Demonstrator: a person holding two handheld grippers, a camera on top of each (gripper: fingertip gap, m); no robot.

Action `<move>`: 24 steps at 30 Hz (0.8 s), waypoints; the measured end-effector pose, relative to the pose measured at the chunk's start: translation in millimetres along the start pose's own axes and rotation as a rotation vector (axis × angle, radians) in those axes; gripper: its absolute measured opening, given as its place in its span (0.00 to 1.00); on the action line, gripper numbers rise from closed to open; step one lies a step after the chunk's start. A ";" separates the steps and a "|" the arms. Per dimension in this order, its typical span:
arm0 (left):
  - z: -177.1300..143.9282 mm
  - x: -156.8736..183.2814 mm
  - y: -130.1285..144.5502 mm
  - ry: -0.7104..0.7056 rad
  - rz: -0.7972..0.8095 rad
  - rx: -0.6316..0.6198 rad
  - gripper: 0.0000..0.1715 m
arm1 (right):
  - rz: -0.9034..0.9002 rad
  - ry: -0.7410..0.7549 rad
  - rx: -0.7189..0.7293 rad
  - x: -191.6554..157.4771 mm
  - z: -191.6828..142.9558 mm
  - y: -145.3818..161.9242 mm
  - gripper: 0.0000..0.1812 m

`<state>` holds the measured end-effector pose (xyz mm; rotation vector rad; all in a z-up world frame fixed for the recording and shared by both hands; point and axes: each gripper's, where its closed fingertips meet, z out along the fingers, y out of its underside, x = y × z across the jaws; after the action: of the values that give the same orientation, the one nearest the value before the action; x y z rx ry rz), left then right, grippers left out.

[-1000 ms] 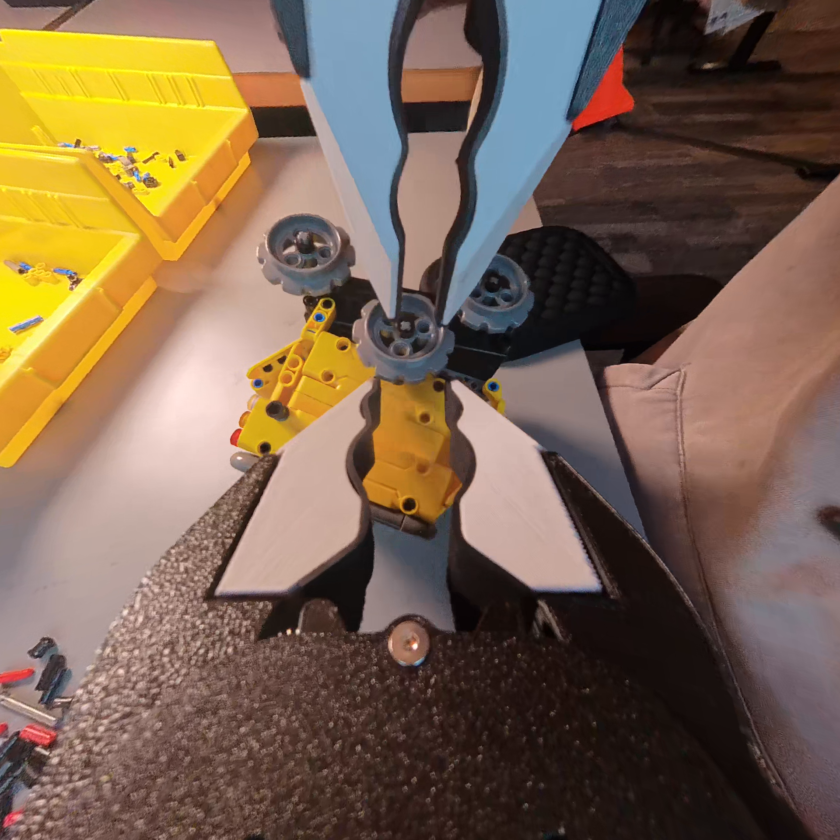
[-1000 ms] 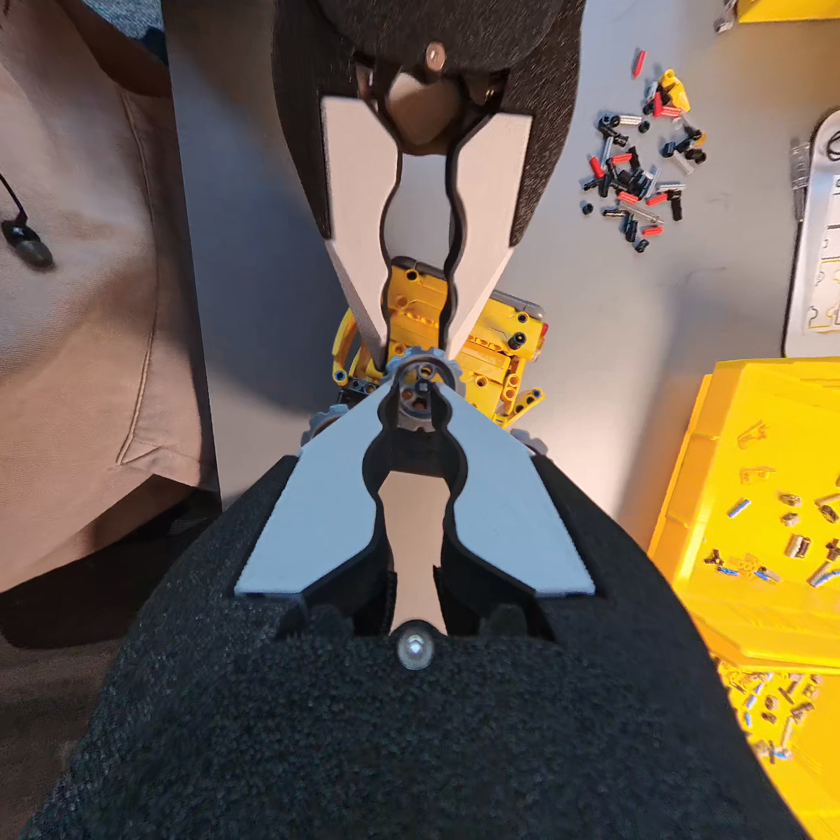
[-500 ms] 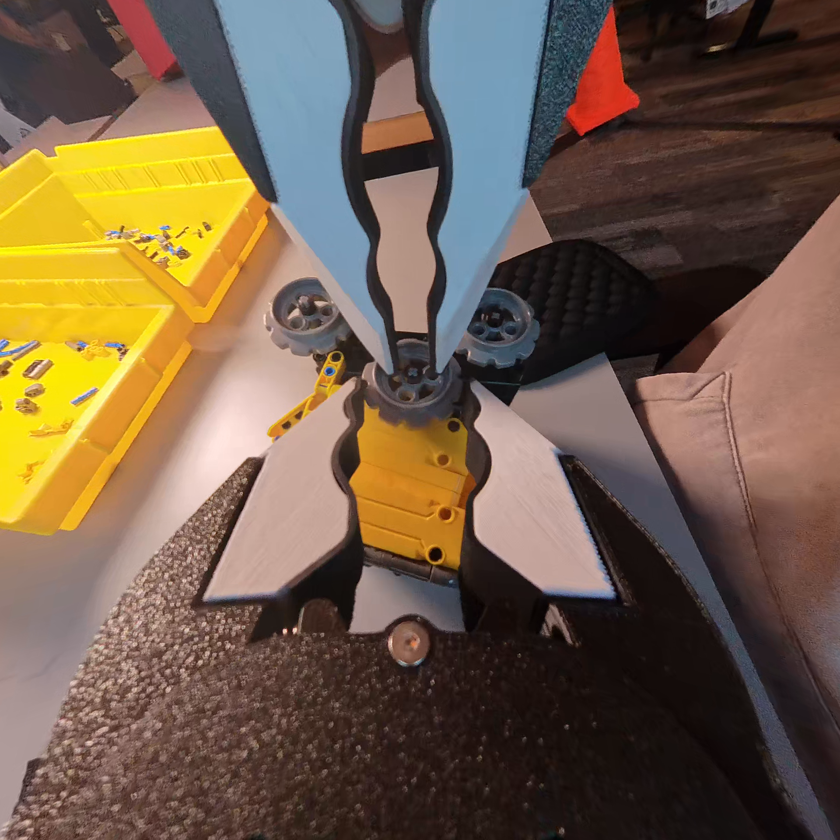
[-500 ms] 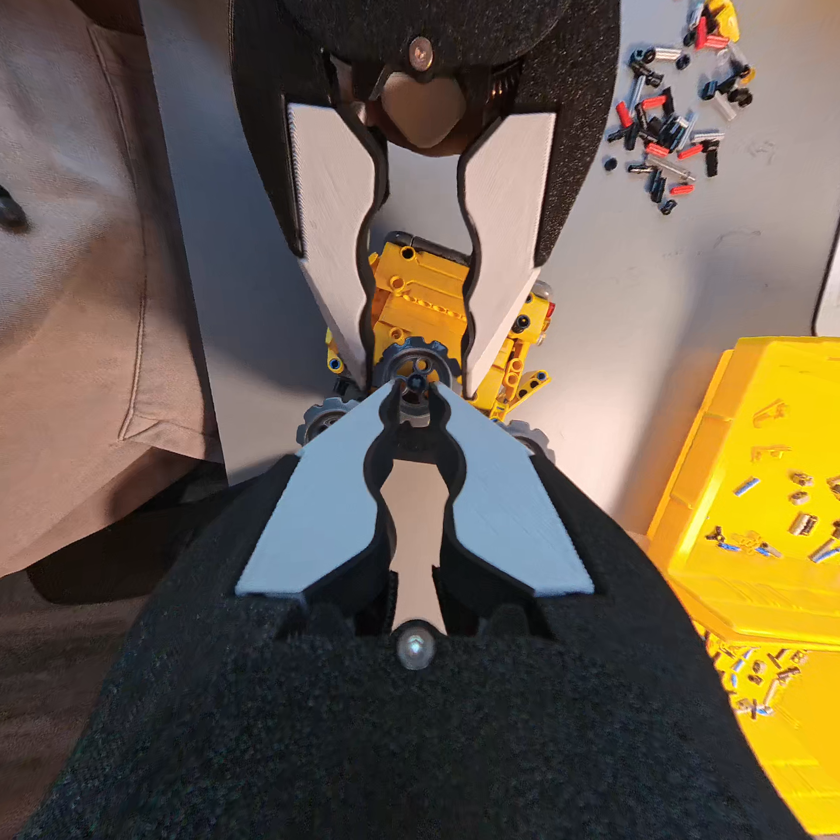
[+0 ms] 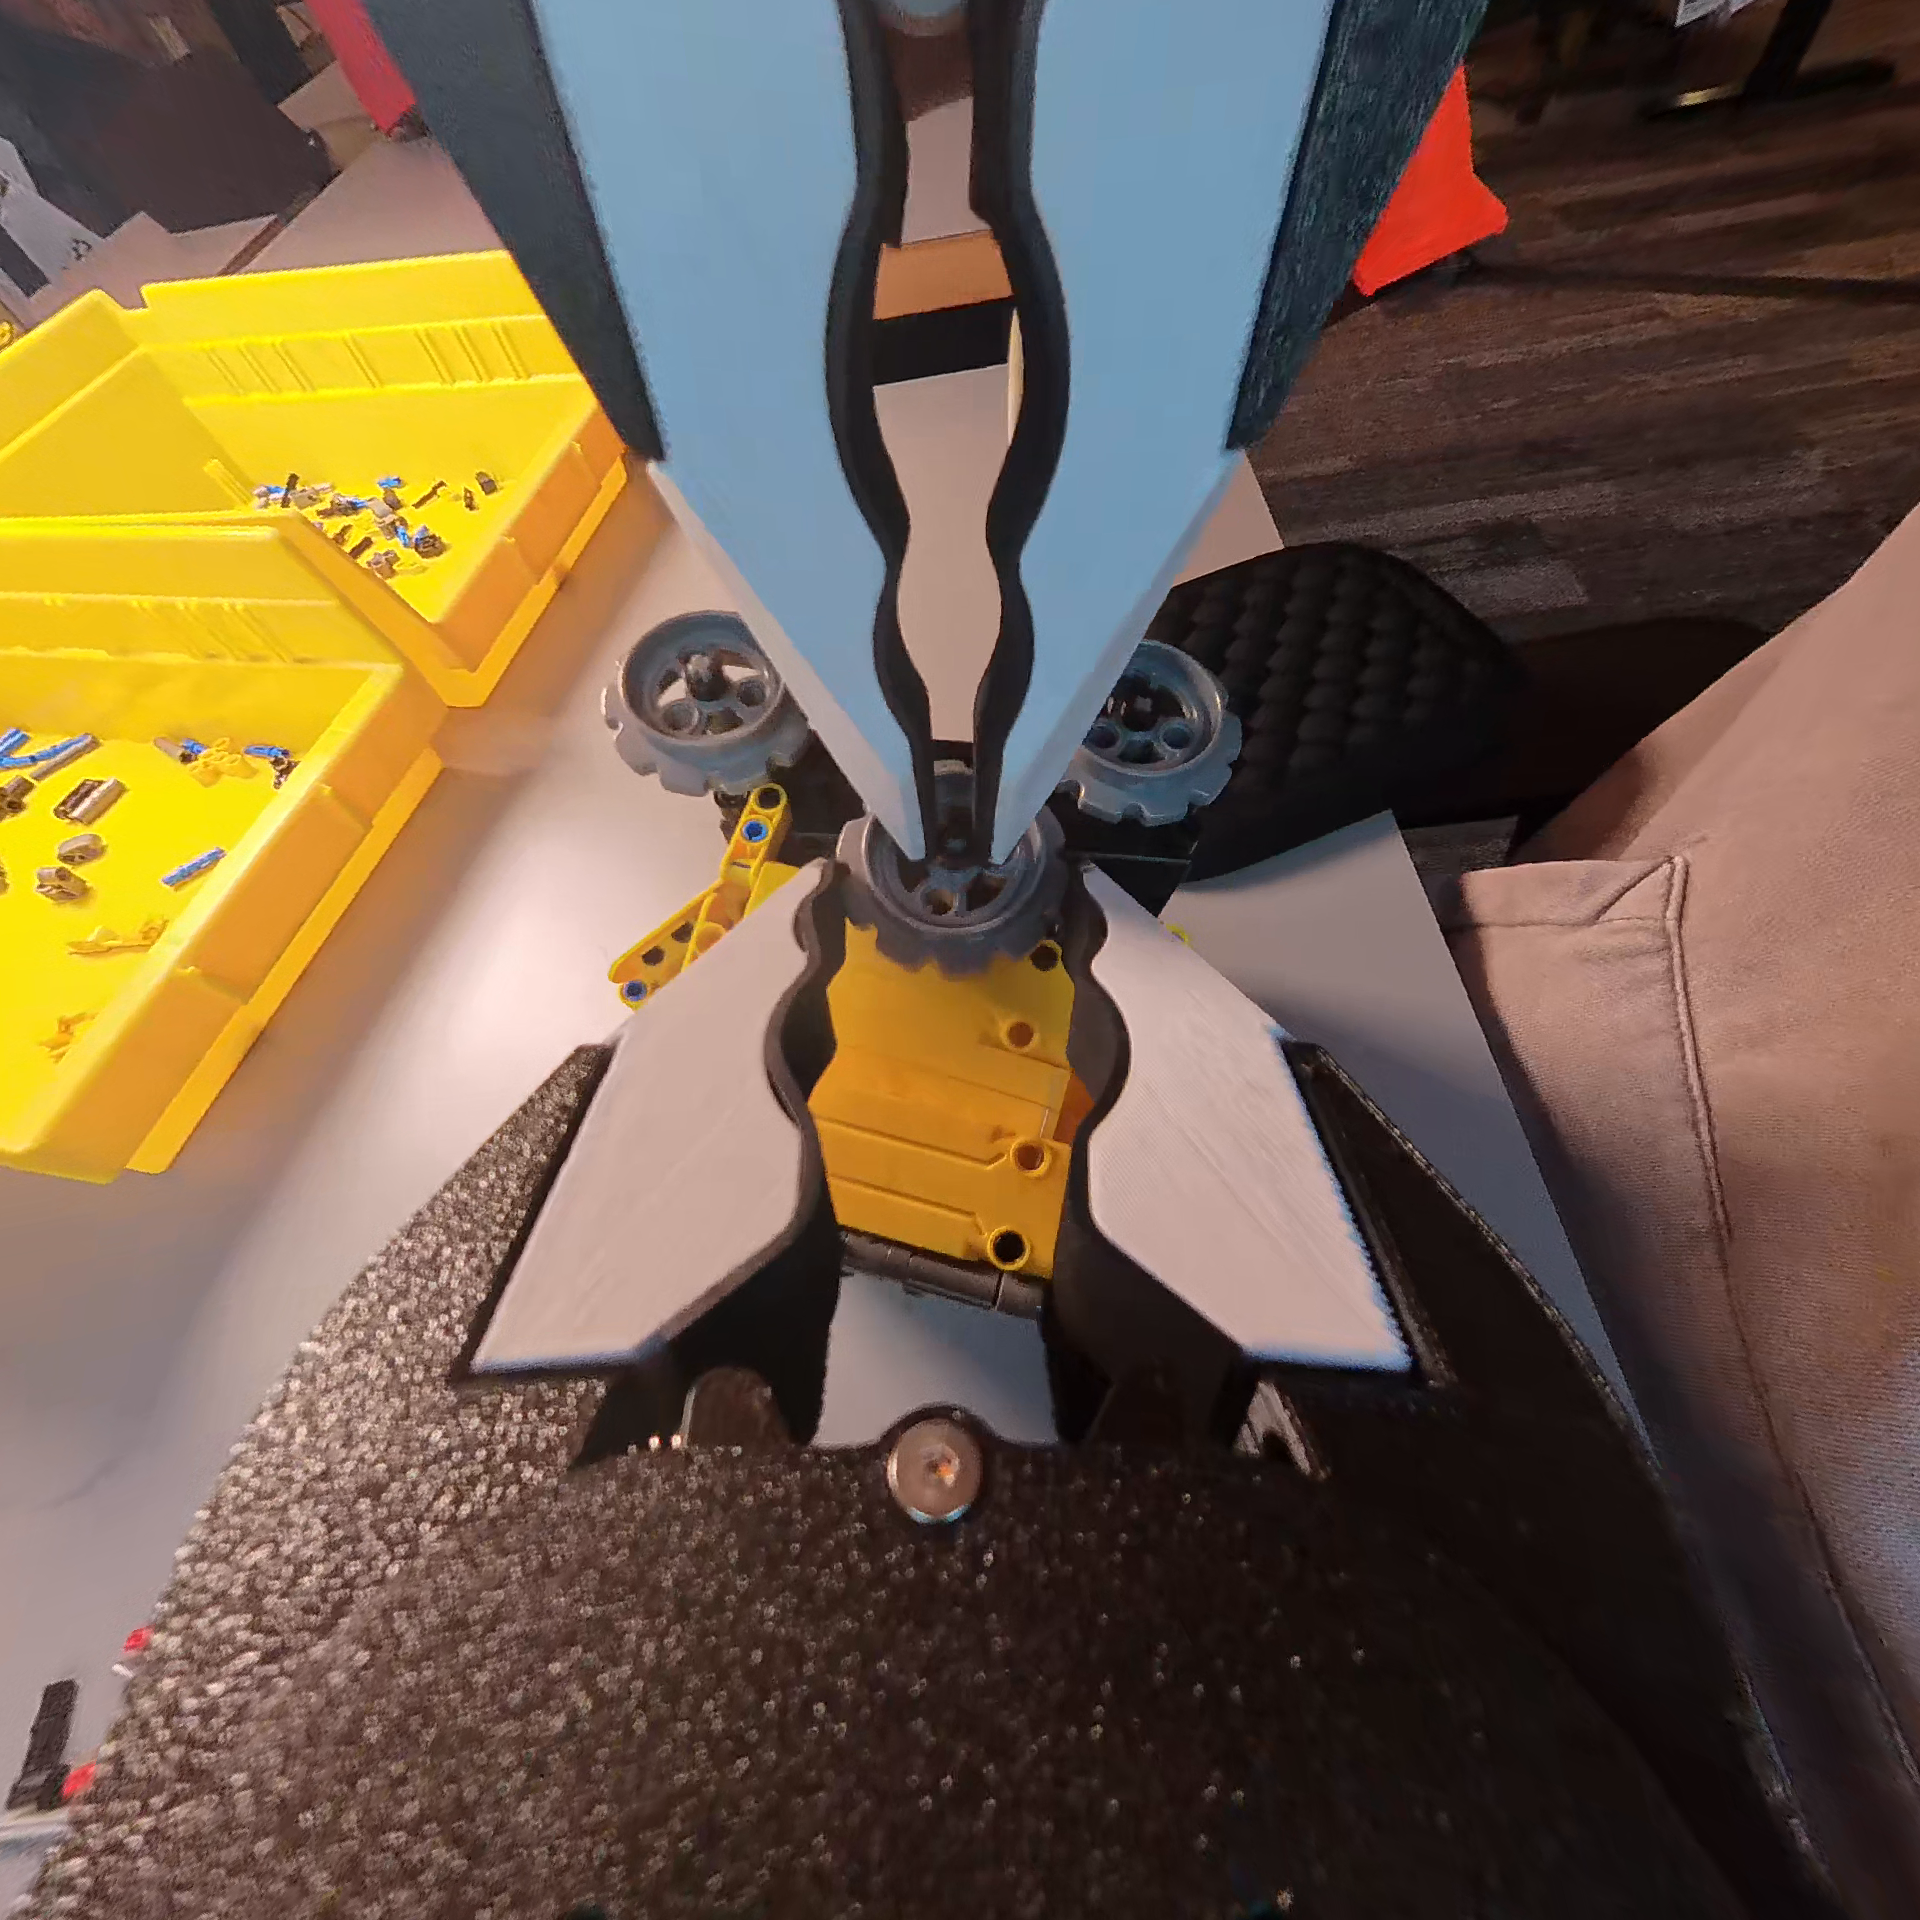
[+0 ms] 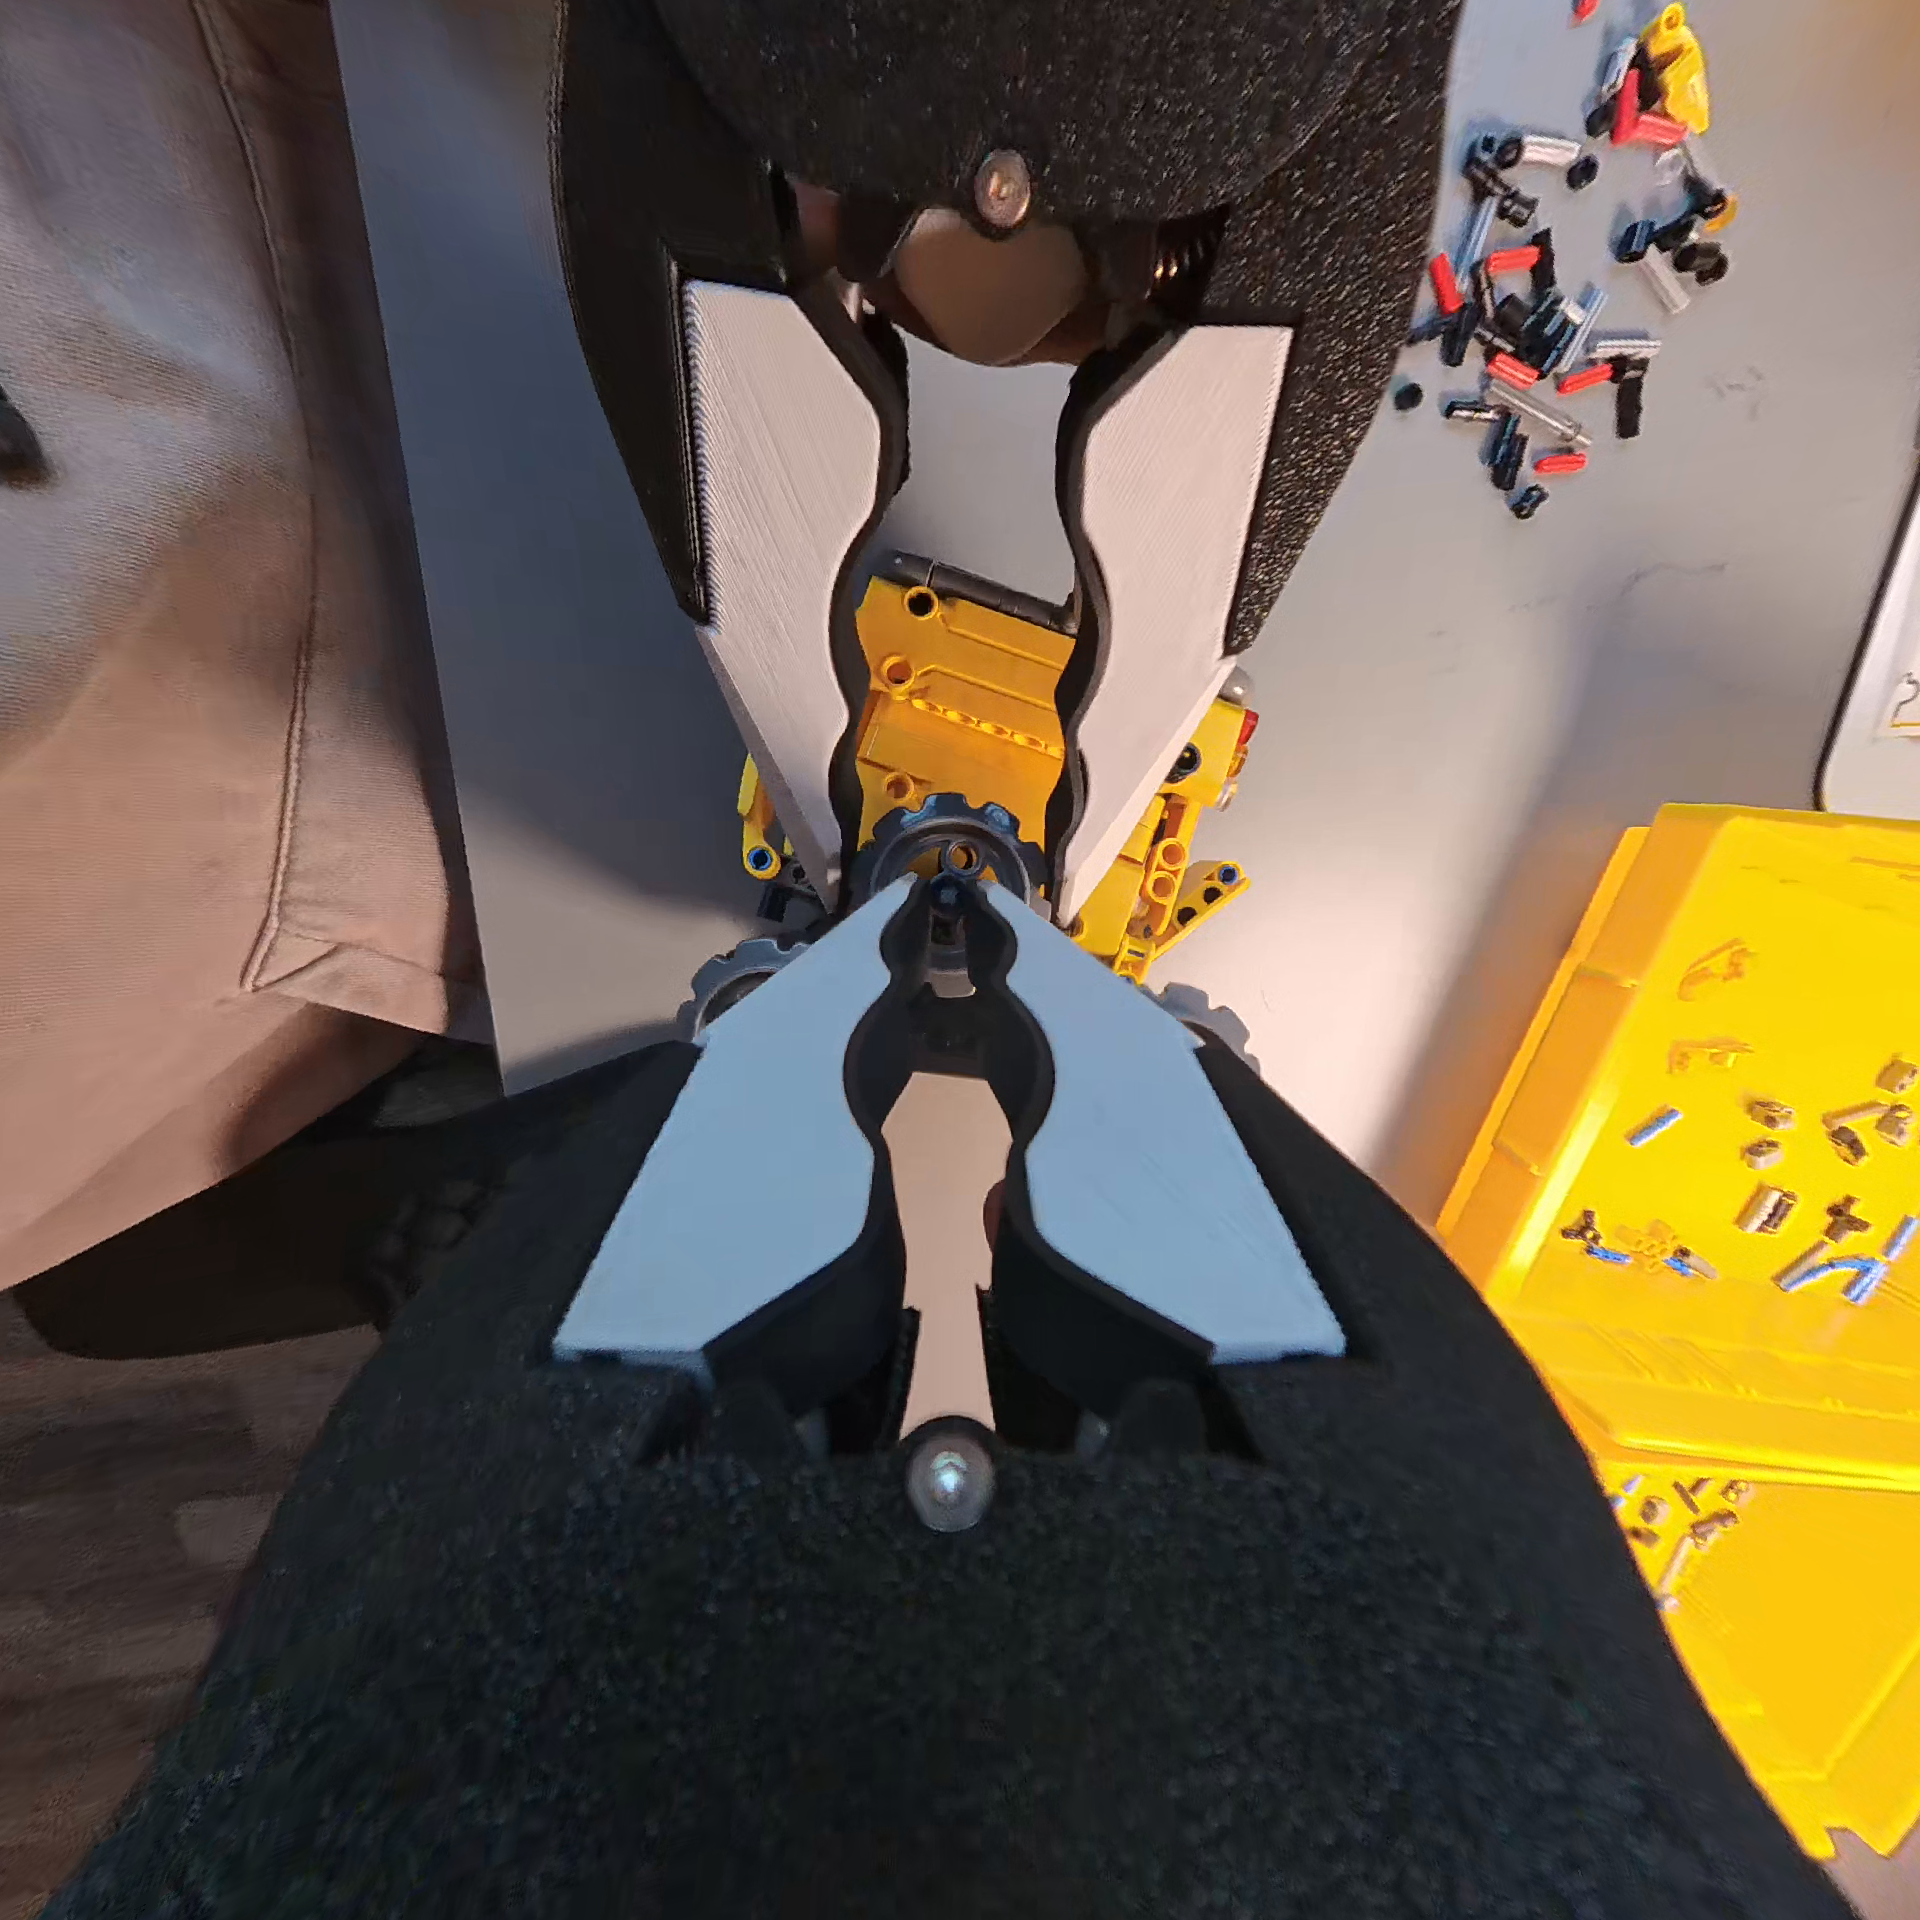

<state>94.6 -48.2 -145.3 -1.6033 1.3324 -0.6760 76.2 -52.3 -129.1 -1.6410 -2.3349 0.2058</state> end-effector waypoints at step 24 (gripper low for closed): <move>-76.2 -18.5 -39.4 0.335 -0.455 0.485 0.10 | -0.168 0.370 0.542 31.0 -35.0 -50.2 0.02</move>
<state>42.7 -53.3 -74.7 -1.4291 0.9198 -1.4758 32.1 -42.0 -77.6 -1.1072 -1.9031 0.4173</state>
